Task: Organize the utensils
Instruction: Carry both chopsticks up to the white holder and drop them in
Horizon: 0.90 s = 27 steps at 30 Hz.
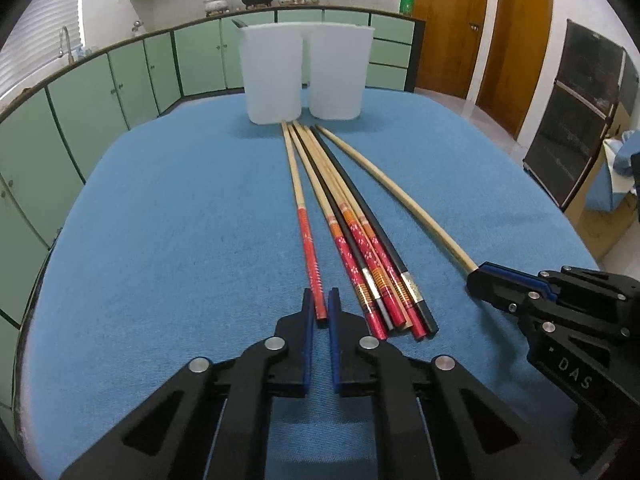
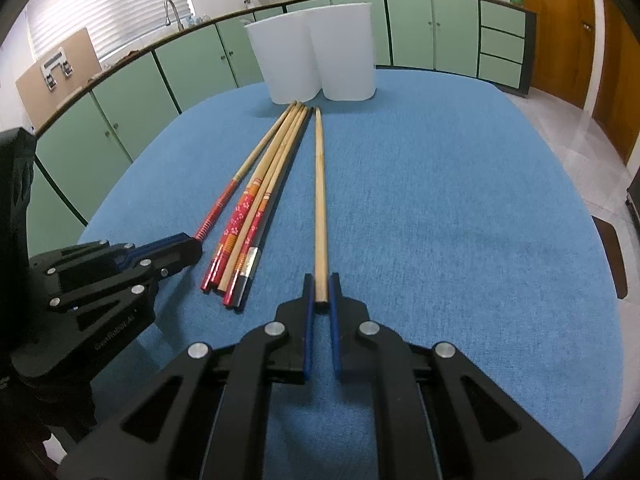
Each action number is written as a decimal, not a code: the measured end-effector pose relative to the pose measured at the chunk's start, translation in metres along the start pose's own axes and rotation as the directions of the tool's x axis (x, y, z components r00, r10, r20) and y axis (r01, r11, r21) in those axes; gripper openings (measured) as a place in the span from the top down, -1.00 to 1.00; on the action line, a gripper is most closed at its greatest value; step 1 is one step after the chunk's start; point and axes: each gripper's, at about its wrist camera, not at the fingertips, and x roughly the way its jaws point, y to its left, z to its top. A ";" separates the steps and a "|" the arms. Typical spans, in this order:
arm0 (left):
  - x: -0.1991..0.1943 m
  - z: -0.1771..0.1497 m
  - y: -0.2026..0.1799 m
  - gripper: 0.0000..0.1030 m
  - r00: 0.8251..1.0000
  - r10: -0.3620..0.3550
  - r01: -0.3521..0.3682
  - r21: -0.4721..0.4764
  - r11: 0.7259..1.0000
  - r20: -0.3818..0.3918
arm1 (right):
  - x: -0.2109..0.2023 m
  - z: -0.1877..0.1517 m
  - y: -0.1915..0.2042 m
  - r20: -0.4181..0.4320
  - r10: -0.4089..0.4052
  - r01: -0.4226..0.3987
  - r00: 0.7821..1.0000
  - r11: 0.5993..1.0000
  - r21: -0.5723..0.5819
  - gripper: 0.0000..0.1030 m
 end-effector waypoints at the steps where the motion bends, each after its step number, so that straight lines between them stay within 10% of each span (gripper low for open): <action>1: -0.003 0.001 0.000 0.87 1.000 0.005 -0.005 0.002 1.000 0.009 | -0.002 0.001 0.000 0.005 -0.001 0.001 1.000 1.000 -0.003 0.88; 27: -0.122 0.098 0.025 0.89 0.917 0.016 -0.026 0.020 0.999 0.399 | -0.106 0.118 0.003 0.290 0.064 -0.039 0.955 0.995 -0.091 0.88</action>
